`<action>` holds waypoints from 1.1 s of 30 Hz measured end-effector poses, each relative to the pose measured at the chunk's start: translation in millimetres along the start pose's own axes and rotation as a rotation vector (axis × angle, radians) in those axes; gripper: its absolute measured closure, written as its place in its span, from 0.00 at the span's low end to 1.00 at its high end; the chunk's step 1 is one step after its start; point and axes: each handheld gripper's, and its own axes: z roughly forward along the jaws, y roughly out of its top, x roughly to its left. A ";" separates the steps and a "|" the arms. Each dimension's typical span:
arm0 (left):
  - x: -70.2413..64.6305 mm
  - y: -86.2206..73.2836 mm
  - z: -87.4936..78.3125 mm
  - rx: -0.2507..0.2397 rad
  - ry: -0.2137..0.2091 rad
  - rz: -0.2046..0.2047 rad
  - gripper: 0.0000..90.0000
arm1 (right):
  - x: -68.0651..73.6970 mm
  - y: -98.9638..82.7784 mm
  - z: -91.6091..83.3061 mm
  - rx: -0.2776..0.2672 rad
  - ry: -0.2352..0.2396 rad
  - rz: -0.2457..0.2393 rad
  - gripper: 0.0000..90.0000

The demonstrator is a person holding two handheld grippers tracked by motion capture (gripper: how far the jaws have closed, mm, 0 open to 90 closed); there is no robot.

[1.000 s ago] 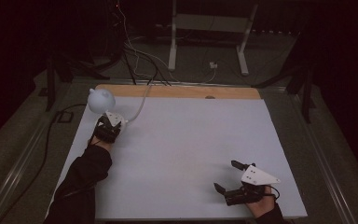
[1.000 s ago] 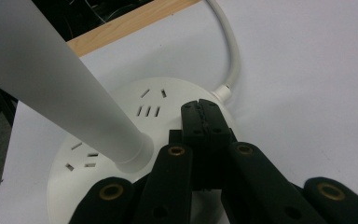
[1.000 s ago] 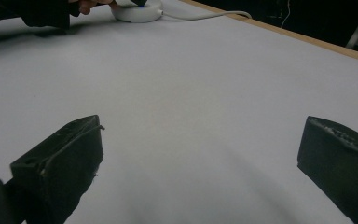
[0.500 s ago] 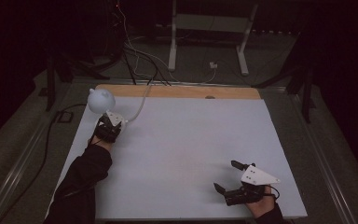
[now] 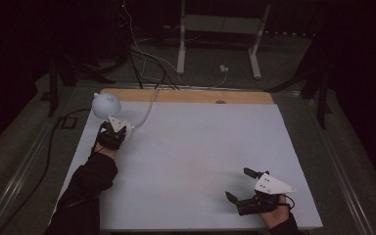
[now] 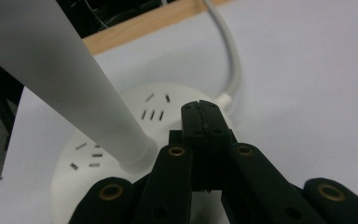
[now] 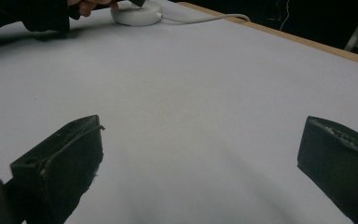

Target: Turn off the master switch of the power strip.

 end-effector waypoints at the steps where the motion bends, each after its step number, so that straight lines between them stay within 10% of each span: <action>1: 0.2 1.8 -2.0 -0.008 0.000 -0.003 1.00 | 0.0 0.0 0.2 0.001 0.000 -0.002 0.00; 20: -5.6 12.0 -13.1 0.003 -0.026 -0.029 1.00 | 0.4 0.3 0.3 0.000 0.003 -0.002 0.00; 33: -16.2 17.6 -12.6 0.072 -0.068 -0.032 0.35 | 0.2 0.0 0.8 0.001 0.003 0.000 0.00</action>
